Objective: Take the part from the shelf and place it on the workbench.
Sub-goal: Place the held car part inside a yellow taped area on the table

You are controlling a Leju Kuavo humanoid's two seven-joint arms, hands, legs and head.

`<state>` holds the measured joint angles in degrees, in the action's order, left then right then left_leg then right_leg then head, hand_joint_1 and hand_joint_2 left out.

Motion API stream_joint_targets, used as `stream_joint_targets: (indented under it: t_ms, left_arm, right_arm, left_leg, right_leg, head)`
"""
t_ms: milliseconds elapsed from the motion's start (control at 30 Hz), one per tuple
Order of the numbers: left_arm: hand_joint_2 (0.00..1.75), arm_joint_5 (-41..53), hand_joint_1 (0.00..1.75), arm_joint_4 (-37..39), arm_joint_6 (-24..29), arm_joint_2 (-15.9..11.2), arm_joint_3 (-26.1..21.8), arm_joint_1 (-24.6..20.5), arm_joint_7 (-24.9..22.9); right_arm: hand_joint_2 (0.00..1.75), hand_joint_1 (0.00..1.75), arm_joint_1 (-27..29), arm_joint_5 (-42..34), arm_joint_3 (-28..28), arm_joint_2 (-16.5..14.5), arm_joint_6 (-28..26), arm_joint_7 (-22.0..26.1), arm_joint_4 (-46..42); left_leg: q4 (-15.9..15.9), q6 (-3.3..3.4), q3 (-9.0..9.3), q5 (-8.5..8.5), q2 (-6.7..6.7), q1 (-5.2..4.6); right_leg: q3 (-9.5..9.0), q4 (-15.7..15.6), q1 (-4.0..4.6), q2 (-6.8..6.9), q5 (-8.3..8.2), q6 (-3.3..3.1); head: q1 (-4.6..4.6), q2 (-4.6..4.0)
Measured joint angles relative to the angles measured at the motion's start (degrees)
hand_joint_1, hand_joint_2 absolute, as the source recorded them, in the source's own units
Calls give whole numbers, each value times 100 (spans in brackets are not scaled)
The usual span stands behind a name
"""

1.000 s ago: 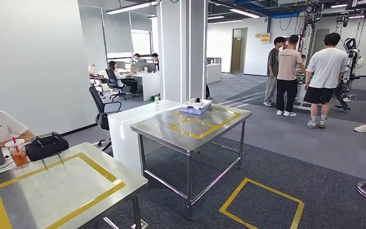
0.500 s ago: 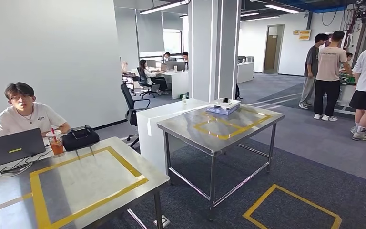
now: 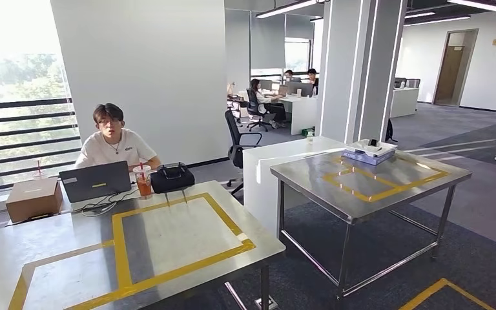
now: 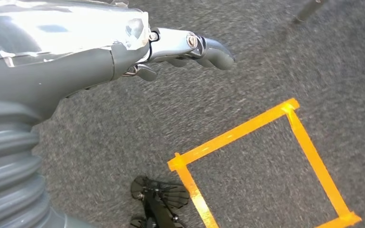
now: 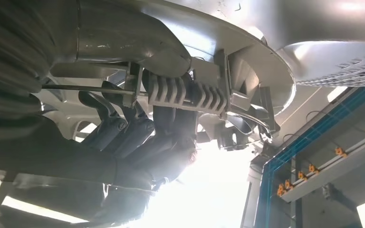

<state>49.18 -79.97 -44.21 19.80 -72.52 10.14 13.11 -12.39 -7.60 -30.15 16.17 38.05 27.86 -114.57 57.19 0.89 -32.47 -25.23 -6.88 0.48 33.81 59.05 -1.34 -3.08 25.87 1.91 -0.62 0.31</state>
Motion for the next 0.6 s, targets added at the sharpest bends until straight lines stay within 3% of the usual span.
stream_joint_targets:
  t_ms: [67,133,200,267,333,367,400,433,500,567,600]
  left_arm:
    - [175,1,0,-4,-28,-4,-16,14,0]
    - [175,2,0,-8,-63,-7,-55,31,-1]
    - [175,4,0,-13,-91,-13,-90,30,-3]
    - [175,32,0,-18,-111,-16,-100,4,17]
    - [175,139,0,-17,-109,-17,-104,-19,95]
    - [175,230,0,-6,-97,-17,-111,-33,156]
    - [175,325,0,17,-80,-17,-129,-54,219]
    - [175,427,0,51,-58,-20,-157,-84,283]
    - [175,591,0,133,-18,-36,-226,-175,385]
    - [175,699,0,213,9,-48,-288,-267,472]
    - [175,746,0,250,9,-47,-328,-295,513]
  right_arm:
    - [175,168,-5,-20,-1,-1,-4,-11,-6]
    - [175,168,-8,-41,-5,-3,-9,-11,-16]
    - [175,168,10,-37,-1,5,-12,63,-17]
    - [175,168,40,19,15,23,-12,186,-11]
    - [175,168,81,123,23,43,-11,246,-2]
    - [175,168,106,177,23,56,-11,248,2]
    - [175,168,131,223,22,72,-11,248,7]
    - [175,168,149,256,19,89,-11,247,14]
    - [175,168,162,297,7,125,-9,237,41]
    - [175,168,159,314,-8,149,-9,219,82]
    - [175,168,148,313,-17,157,-9,206,100]
  left_leg:
    - [40,-48,-64,-14,-105,0]
    - [77,-84,-103,-42,-123,19]
    - [387,-127,-256,-211,182,13]
    - [1147,-157,-658,-540,564,10]
    - [1769,-155,-1020,-708,679,16]
    - [1770,-139,-1041,-635,691,11]
    - [1539,-103,-936,-469,713,-2]
    - [1128,-35,-723,-260,801,-35]
    - [404,112,-346,-31,1080,-127]
    - [170,184,-247,-28,1187,-191]
    - [135,193,-244,-19,1119,-198]
  right_leg:
    - [-31,-65,15,-58,-13,-94]
    - [-47,-67,1,53,10,-180]
    - [-95,-77,-8,188,39,-254]
    - [-121,-79,34,336,71,-308]
    - [-128,-79,75,488,95,-339]
    - [-138,-79,96,561,108,-347]
    - [-155,-79,120,631,122,-354]
    - [-178,-80,142,699,138,-360]
    - [-215,-85,189,823,172,-350]
    - [-231,-96,204,954,195,-320]
    - [-250,-114,207,1023,202,-302]
  head:
    - [-5,-1]
    - [-14,1]
    - [-34,-1]
    - [-47,-1]
    - [-46,-1]
    - [-48,-1]
    - [-49,-1]
    - [-49,-1]
    - [-44,-1]
    - [-39,-1]
    - [-41,-1]
